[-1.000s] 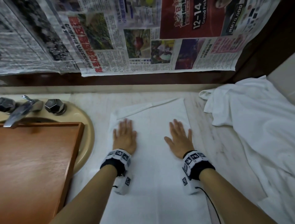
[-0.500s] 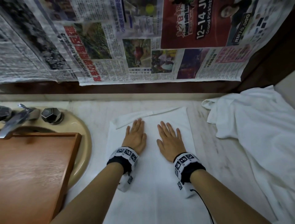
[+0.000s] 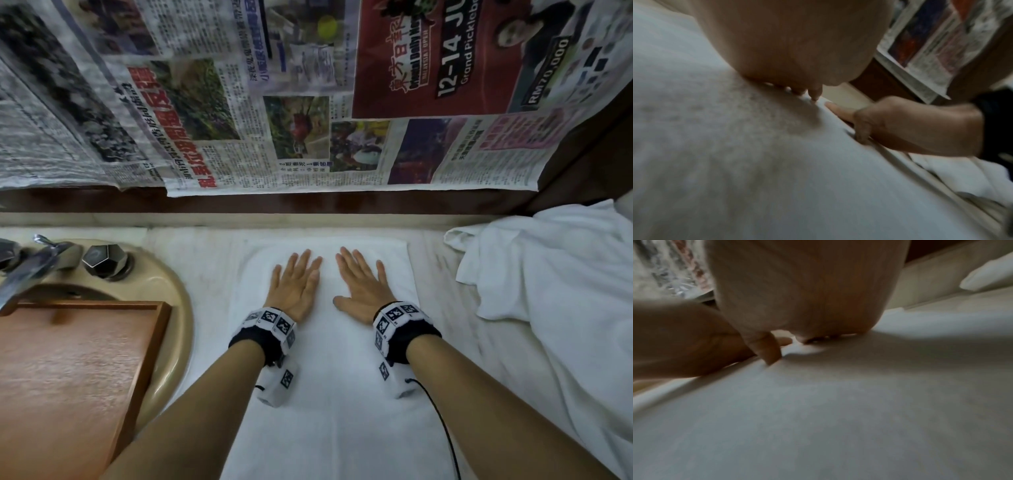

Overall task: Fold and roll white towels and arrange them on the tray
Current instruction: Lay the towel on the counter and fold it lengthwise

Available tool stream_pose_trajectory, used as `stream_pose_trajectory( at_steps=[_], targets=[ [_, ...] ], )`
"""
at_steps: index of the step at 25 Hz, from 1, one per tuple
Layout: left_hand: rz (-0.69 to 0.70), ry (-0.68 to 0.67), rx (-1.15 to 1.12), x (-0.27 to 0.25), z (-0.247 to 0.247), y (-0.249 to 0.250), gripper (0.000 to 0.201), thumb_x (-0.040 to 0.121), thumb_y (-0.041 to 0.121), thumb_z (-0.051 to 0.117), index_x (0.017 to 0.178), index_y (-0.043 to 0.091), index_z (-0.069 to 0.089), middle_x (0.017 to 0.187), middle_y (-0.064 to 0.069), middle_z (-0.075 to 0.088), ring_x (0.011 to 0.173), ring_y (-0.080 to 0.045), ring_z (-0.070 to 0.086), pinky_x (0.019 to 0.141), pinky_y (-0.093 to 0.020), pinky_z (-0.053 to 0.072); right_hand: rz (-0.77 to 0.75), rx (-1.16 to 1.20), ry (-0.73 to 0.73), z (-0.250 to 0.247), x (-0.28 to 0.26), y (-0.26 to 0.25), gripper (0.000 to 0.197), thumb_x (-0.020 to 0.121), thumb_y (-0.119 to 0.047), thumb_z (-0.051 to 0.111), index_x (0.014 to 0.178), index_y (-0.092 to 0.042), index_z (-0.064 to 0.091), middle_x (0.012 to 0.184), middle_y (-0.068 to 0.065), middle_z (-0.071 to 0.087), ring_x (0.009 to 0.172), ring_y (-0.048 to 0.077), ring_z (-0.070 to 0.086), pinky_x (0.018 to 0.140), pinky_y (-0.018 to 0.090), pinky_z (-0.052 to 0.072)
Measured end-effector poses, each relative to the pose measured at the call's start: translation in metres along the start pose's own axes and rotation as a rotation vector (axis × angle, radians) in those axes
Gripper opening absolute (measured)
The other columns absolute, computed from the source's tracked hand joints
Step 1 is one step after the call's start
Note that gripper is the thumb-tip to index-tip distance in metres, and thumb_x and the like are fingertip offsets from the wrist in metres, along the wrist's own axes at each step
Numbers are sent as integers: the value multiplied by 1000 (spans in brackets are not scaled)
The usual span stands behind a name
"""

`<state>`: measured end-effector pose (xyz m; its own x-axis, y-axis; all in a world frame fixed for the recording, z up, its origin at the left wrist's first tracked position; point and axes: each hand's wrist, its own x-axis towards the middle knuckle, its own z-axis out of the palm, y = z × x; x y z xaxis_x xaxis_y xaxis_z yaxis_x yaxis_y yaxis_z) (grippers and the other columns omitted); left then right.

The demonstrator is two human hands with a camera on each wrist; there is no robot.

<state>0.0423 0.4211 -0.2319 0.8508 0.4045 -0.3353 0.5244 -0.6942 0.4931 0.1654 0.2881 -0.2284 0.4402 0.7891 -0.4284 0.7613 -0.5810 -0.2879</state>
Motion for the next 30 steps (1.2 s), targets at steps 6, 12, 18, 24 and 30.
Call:
stream_pose_trajectory(
  at_steps=[6,12,18,24,30],
  targets=[
    [-262,38,148,-1,-26,-56,53,100,54,3,150,45,-10,157,12,-26,145,-12,-25,117,-43,-17,192,37,24,-11,-7,60,72,97,-52,26,151,-32,-17,153,-14,-34,142,5,-28,115,50,-17],
    [-340,37,196,-2,-38,-43,59,101,49,10,153,33,-13,158,4,-26,146,-19,-23,116,-52,-15,320,-5,6,-29,-9,41,74,98,-48,24,153,-18,-14,157,-4,-28,146,12,-22,114,57,-16],
    [0,-51,233,-85,36,4,55,101,50,6,151,39,-12,157,7,-28,145,-19,-26,117,-47,-16,17,-92,-2,43,-88,-21,68,101,-51,21,154,-23,-13,155,-7,-30,145,14,-24,117,52,-12],
    [-325,102,170,-121,20,-44,64,100,49,9,155,21,-8,159,-6,-21,147,-29,-18,118,-54,-7,494,55,28,34,-123,23,72,101,-50,19,153,-15,-16,158,1,-27,146,21,-22,115,59,-8],
    [-73,-29,202,-169,58,-24,56,104,41,16,154,33,-7,159,9,-21,146,-16,-22,118,-46,-14,255,60,-13,89,-177,-10,67,103,-45,19,153,-19,-17,157,-4,-29,145,15,-25,116,58,-8]
  ],
)
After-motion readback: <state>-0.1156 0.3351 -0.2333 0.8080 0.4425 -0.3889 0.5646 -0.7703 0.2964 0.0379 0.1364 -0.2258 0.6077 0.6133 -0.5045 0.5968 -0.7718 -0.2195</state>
